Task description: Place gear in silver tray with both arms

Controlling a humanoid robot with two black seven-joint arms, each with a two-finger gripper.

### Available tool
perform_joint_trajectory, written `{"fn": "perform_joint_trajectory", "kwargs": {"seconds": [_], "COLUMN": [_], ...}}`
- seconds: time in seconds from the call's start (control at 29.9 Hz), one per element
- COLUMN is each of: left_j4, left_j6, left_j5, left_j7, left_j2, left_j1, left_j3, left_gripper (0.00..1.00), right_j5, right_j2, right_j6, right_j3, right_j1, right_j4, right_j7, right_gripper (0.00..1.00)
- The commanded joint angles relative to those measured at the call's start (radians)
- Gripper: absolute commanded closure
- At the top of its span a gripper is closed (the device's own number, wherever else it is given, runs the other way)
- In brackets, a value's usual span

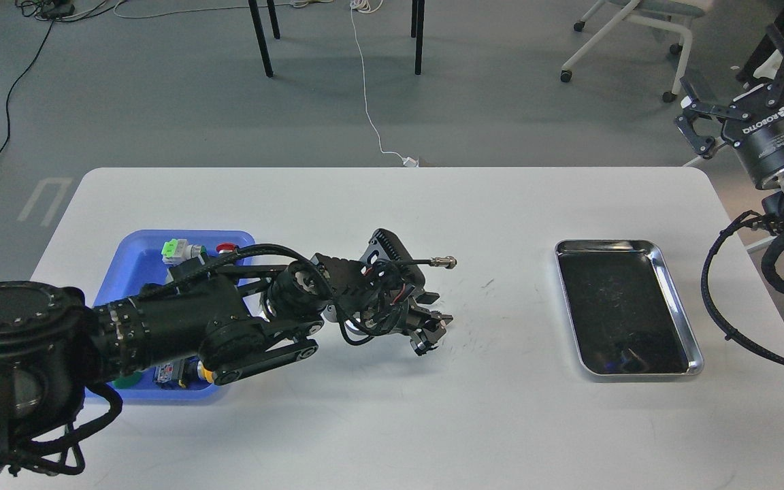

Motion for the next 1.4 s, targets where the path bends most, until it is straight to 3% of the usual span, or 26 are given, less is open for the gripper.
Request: {"fn": "perform_joint_trajectory", "kwargs": {"seconds": [0.0, 0.17, 0.43, 0.57, 0.67, 0.77, 0.87, 1.0, 1.1, 1.37], "left_j4": [-0.004, -0.001, 0.028, 0.029, 0.055, 0.109, 0.177, 0.195, 0.194, 0.18], "left_j6": [0.0, -0.011, -0.014, -0.014, -0.029, -0.067, -0.095, -0.143, -0.155, -0.156], "left_j5": [-0.104, -0.455, -1.234, -1.616, -1.826, -1.91, -1.945, -2.006, -2.042, -2.076], "left_j7": [-0.008, -0.018, -0.031, -0.031, -0.031, -0.031, -0.031, -0.03, -0.03, -0.03], "left_j2": [0.023, 0.127, 0.292, 0.346, 0.362, 0.356, 0.342, 0.333, 0.325, 0.32], "left_j1": [-0.011, -0.011, 0.035, 0.092, 0.148, 0.19, 0.218, 0.267, 0.291, 0.321], "left_j3": [-0.049, -0.207, -0.391, -0.462, -0.552, -0.656, -0.762, -0.859, -0.885, -0.908], "left_gripper": [0.29, 0.25, 0.14, 0.04, 0.03, 0.03, 0.03, 0.03, 0.03, 0.03], "right_j5": [0.0, -0.018, -0.256, -0.341, -0.408, -0.521, -0.649, -0.788, -0.9, -1.258], "right_j2": [-0.004, -0.056, -0.073, -0.072, -0.059, -0.018, 0.098, 0.192, 0.264, 0.427], "right_j6": [0.0, 0.0, 0.0, 0.0, 0.0, 0.0, 0.0, 0.0, -0.004, -0.134], "right_j3": [0.0, 0.0, -0.024, -0.211, -0.42, -0.593, -0.747, -0.926, -1.038, -1.35], "right_j1": [0.014, 0.051, 0.144, 0.291, 0.437, 0.566, 0.669, 0.769, 0.821, 0.87], "right_j4": [0.001, 0.024, 0.044, 0.042, 0.042, 0.041, 0.036, 0.041, 0.047, 0.088], "right_j7": [-0.003, -0.005, -0.003, 0.0, 0.002, 0.003, 0.009, 0.015, 0.015, 0.026], "right_gripper": [0.01, 0.01, 0.01, 0.01, 0.01, 0.01, 0.02, 0.02, 0.03, 0.05]}}
